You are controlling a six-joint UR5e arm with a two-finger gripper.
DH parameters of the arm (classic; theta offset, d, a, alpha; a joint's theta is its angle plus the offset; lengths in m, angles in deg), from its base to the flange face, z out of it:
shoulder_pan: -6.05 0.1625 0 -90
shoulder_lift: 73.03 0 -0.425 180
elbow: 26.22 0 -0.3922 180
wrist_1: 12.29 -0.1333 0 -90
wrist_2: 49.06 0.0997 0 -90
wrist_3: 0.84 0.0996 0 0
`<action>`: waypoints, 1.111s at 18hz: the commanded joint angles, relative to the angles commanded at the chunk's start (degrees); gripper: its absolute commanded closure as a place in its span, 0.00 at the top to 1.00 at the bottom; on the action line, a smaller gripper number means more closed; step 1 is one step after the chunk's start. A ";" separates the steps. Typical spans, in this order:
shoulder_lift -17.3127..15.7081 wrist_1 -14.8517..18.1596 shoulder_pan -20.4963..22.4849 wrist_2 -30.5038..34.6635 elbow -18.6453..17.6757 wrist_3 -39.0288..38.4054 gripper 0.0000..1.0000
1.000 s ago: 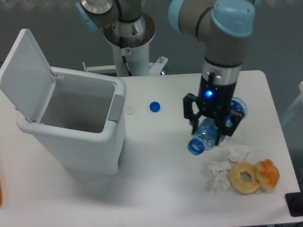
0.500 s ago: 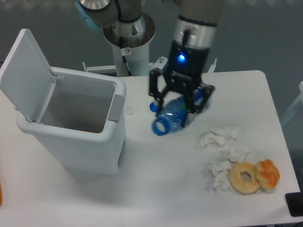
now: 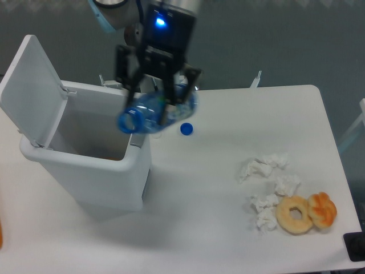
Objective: Place the plastic bottle in the trash can
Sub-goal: 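Carry the held bottle over the white trash bin opening, then lower the bottle into the bin and open the gripper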
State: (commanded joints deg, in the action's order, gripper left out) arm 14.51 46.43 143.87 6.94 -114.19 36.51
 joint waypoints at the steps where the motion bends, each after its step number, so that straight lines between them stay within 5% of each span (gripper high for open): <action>1: -0.44 -0.70 -0.44 -0.53 -0.36 -0.78 0.27; 6: -0.44 -4.75 -3.17 -0.80 -0.53 -8.34 0.27; 20: 2.55 -7.91 -7.30 -0.80 -1.50 -8.44 0.35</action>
State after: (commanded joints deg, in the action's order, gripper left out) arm 17.06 38.51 136.57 6.14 -115.69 28.07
